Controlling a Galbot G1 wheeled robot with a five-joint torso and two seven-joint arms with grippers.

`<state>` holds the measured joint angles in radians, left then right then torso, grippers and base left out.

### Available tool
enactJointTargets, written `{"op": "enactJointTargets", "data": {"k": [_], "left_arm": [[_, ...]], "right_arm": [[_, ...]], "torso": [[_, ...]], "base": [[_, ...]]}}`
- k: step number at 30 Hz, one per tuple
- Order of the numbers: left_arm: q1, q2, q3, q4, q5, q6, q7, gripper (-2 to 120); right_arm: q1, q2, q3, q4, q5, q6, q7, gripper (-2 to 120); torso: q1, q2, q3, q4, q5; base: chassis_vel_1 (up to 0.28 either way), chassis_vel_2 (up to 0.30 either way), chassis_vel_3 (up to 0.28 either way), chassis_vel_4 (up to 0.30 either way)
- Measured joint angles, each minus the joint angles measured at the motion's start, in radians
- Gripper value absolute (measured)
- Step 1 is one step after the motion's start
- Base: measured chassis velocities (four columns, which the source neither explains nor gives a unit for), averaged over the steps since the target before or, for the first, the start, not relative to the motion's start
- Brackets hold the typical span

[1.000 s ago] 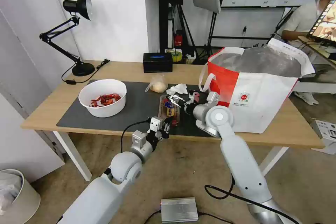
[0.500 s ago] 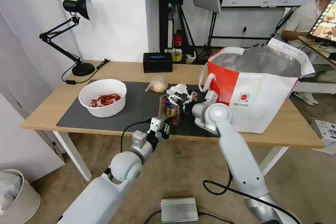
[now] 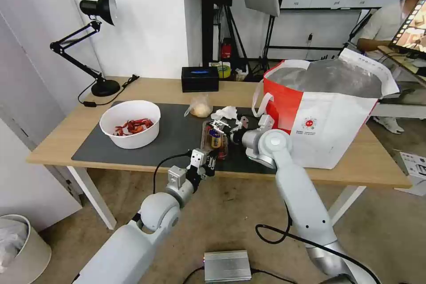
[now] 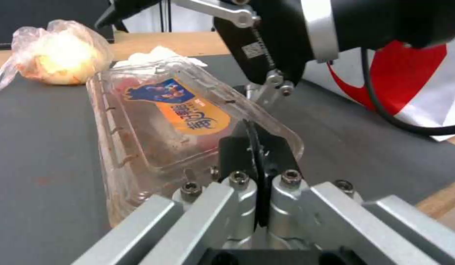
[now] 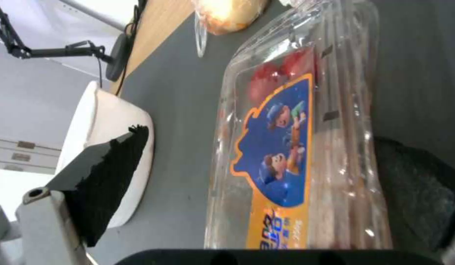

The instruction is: Pick up the trash from the table and place it into the takeout bag.

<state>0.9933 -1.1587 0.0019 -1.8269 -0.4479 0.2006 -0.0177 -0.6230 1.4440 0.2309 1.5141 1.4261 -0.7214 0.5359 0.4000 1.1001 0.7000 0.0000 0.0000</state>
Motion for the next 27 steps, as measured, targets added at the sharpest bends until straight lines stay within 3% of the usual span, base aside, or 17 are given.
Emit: {"op": "enactJointTargets", "data": {"k": [22, 27], "left_arm": [[0.008, -0.009, -0.001, -0.006, 0.004, -0.004, 0.000, 0], [0.009, -0.013, 0.000, -0.006, 0.006, -0.005, 0.000, 0]], "right_arm": [[0.005, 0.001, 0.000, -0.028, 0.011, 0.000, 0.016, 100], [0.009, 0.005, 0.000, -0.033, 0.011, 0.000, 0.015, 86]], "torso": [[0.000, 0.000, 0.000, -0.0002, 0.0000], [0.000, 0.000, 0.000, -0.0002, -0.0001]], "base": [[0.000, 0.000, 0.000, 0.000], [0.000, 0.000, 0.000, 0.000]]}}
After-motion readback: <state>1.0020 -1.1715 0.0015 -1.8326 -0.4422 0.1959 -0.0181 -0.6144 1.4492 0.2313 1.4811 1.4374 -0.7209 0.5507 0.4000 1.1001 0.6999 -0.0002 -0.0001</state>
